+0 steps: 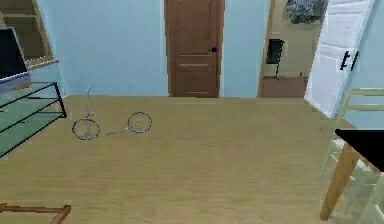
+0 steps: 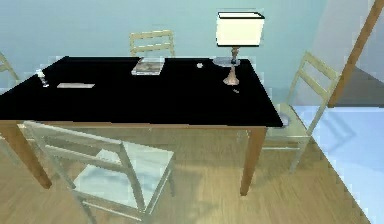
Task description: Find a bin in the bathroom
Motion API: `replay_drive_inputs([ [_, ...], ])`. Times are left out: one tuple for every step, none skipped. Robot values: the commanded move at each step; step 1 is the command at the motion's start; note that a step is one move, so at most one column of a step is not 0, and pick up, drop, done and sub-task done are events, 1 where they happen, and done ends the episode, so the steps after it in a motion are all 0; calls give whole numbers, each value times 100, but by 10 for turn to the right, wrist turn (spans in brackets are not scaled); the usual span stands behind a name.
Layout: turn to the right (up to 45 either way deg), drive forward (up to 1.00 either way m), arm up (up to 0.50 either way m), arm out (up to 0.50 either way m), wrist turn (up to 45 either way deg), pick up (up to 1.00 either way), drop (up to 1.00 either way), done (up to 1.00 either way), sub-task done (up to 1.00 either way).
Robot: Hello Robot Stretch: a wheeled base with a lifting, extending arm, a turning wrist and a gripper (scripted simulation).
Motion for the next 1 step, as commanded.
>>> replay_drive_inputs([
  [210, 0, 0, 0, 0, 0, 0, 0, 0],
])
